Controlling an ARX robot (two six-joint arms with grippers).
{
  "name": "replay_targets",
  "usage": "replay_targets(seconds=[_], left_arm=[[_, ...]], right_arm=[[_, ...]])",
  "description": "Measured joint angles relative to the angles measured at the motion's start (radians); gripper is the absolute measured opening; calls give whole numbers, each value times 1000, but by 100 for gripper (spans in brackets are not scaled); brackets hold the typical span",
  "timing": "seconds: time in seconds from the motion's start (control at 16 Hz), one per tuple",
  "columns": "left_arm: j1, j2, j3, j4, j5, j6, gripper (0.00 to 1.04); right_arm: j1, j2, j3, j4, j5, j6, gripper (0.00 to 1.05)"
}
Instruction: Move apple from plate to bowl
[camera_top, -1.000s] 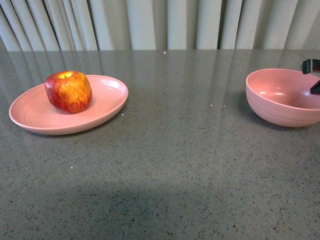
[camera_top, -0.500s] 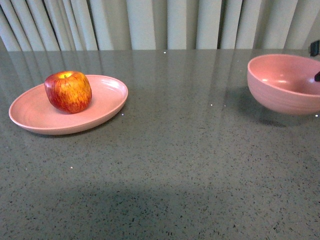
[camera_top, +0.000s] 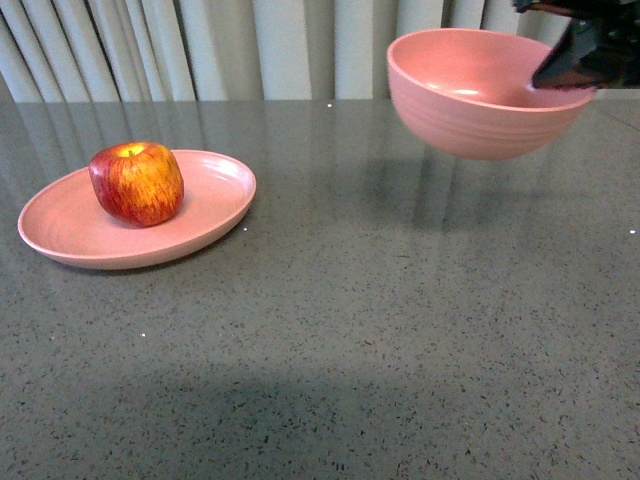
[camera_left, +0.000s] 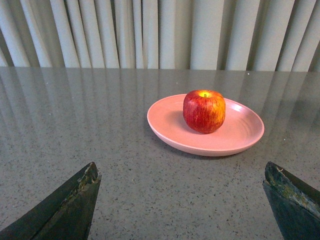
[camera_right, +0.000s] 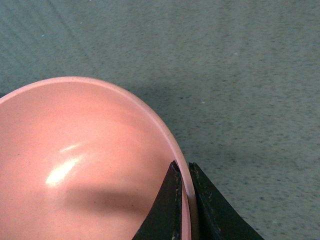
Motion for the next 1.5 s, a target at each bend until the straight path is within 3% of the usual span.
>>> replay_targets(seconds=[0.44, 1.5], left_arm=[[0, 0, 0, 0, 0, 0, 98], [0, 0, 0, 0, 0, 0, 98]], right_arm=[[176, 208, 163, -70, 48, 78, 3], [215, 321, 230, -102, 101, 121, 3]])
